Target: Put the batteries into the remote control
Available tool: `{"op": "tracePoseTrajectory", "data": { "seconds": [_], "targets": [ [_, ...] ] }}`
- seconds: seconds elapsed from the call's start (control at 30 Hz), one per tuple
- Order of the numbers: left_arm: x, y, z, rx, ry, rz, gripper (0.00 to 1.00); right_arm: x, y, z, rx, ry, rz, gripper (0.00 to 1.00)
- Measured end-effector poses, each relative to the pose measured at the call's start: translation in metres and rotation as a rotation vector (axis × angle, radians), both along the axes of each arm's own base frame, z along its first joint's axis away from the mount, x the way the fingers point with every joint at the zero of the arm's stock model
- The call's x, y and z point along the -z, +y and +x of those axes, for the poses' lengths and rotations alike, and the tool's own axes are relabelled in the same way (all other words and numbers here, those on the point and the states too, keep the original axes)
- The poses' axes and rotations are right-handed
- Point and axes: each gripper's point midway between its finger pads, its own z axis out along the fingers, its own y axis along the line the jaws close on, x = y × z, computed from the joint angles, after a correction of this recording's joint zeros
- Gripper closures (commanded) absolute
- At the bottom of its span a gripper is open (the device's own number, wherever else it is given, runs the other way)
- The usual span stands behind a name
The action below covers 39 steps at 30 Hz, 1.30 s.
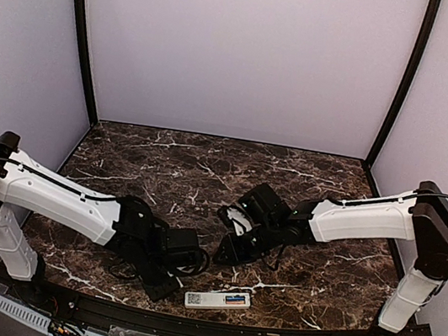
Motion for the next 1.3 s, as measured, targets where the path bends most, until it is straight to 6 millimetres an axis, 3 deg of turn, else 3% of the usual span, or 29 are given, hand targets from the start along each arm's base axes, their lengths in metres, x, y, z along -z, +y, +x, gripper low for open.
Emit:
{"op": "tracePoseTrajectory", "data": {
  "seconds": [0.2, 0.43, 0.77, 0.9, 1.07, 1.3],
  "targets": [
    [-0.011, -0.004, 0.005, 0.005, -0.035, -0.037, 0.87, -0.015, 0.012, -0.010, -0.048, 0.040, 0.089, 0.61],
    [-0.046, -0.015, 0.014, 0.046, -0.113, -0.161, 0.87, -0.046, 0.024, -0.029, -0.117, 0.113, 0.249, 0.51],
    [-0.062, -0.030, 0.016, 0.122, -0.173, -0.209, 0.87, -0.061, 0.032, -0.045, -0.173, 0.214, 0.363, 0.51],
    [-0.066, -0.033, 0.017, 0.136, -0.188, -0.216, 0.87, -0.059, 0.036, -0.048, -0.186, 0.247, 0.381, 0.54],
    [-0.067, -0.033, 0.019, 0.145, -0.202, -0.214, 0.87, -0.051, 0.039, -0.051, -0.187, 0.299, 0.378, 0.70],
    [-0.068, -0.034, 0.021, 0.154, -0.214, -0.216, 0.87, -0.054, 0.044, -0.056, -0.206, 0.342, 0.414, 0.78]
  ]
}}
